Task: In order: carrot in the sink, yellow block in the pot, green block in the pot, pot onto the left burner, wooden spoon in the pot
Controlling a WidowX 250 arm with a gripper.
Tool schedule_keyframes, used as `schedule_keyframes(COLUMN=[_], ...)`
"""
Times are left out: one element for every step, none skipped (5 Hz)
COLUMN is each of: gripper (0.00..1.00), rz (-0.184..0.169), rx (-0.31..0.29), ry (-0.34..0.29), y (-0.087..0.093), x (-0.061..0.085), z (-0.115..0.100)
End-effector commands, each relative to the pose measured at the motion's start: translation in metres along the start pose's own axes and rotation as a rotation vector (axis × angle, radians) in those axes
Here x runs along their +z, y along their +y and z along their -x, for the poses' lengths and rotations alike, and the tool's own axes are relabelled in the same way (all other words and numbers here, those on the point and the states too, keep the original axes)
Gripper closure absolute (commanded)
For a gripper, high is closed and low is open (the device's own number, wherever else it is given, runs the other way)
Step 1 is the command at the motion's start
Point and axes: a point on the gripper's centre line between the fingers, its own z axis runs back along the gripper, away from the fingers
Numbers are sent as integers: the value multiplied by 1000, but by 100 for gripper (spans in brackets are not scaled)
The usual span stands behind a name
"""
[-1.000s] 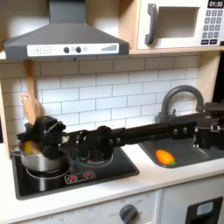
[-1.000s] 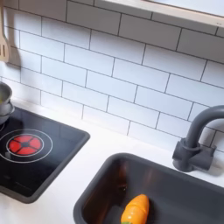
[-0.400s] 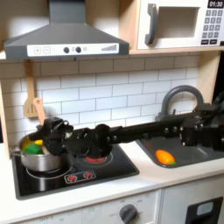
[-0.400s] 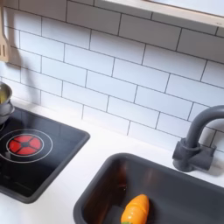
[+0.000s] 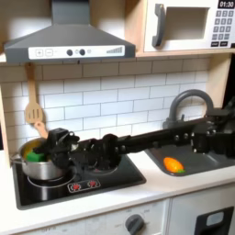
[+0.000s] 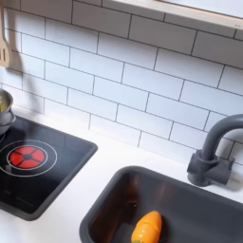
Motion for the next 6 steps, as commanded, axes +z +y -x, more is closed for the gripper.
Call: schedule_keyframes(gripper=[0,0,0,0,0,0], rz=[-47,-29,-70,21,113,202], rx=[-30,-66,-143,-202,-302,-421], ry=[-60,1,174,229,304,411], y=[-4,-18,-27,-58,-79,-98], x=[32,43,50,43,43,49], z=[-33,-45,-45,-53,-58,-64])
